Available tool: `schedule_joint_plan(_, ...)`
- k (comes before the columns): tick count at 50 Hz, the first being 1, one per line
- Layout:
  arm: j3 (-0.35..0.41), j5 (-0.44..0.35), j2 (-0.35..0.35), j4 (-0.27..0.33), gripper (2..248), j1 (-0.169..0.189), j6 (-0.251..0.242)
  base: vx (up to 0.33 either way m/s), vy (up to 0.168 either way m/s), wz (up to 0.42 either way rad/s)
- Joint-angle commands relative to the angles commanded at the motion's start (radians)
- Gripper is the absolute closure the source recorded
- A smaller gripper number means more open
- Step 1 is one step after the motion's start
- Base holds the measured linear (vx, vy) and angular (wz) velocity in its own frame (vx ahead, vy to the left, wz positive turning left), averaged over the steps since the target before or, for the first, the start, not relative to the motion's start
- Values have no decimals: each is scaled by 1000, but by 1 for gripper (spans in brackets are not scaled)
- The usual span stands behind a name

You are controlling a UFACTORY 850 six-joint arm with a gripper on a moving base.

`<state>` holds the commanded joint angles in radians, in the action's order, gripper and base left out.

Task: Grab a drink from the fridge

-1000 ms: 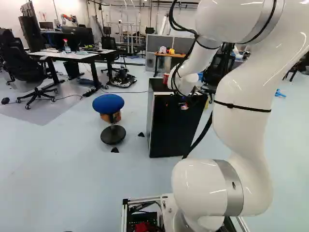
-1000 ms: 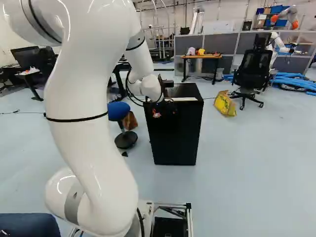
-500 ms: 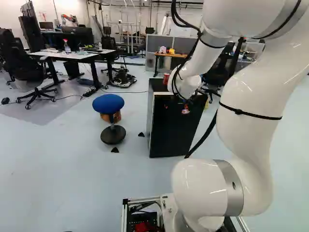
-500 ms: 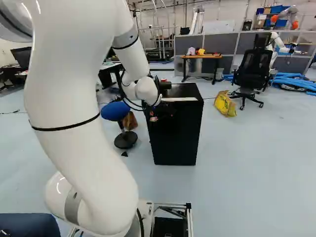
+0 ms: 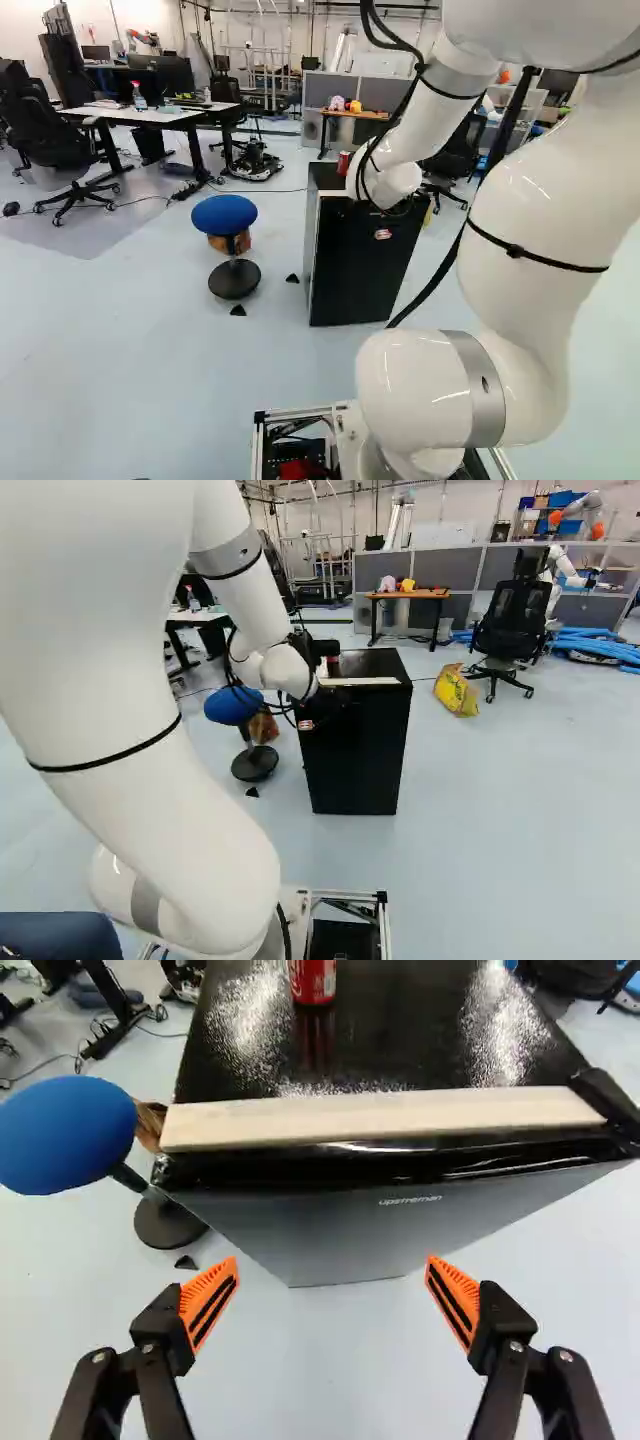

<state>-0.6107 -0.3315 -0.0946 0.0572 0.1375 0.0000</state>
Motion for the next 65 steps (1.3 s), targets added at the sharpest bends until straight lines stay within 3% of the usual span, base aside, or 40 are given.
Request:
schedule_joint_plan(31,5,-279,-1,0,3,-7,0,0,0,0)
schedule_joint_plan(65,-85,-444,-110,0,3,-14,0,0,0,0)
